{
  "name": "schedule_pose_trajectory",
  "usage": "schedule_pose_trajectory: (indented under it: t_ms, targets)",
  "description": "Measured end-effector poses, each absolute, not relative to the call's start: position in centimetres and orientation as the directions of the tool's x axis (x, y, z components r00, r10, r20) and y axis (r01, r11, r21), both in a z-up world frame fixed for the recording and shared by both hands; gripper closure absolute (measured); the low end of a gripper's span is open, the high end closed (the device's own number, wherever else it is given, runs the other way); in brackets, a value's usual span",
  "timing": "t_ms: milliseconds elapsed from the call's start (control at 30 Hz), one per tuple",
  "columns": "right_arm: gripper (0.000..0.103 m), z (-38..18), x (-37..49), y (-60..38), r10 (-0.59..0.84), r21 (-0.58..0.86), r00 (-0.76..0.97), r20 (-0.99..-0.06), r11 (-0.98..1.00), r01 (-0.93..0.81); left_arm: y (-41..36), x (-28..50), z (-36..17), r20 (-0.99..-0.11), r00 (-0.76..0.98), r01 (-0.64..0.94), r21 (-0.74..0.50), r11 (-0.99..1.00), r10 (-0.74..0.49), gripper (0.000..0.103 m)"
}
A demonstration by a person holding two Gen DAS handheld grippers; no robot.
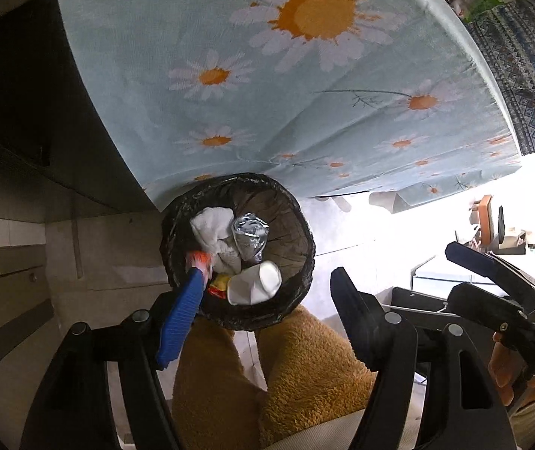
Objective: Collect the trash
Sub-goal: 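Open the left tool over the bin while the right tool releases the tissue, then raise both open tools back over the counter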
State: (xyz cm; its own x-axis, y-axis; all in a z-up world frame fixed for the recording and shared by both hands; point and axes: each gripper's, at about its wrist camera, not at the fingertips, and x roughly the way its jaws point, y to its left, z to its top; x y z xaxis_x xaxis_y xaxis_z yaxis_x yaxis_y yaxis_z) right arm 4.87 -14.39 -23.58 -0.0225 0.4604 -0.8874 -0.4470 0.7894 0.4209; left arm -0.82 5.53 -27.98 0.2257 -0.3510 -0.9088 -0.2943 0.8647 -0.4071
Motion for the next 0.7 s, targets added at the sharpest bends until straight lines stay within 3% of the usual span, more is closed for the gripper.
schedule_pose_trajectory:
  t_ms: [700]
  targets:
    - [0.01,-17.9,4.6,-14.0,0.49,0.385,0.104,-0.866,0.784,-0.488,6.5,-1.4,-21.6,-0.873,0.363,-0.23,-0.423,0.876,-0.326,0.035]
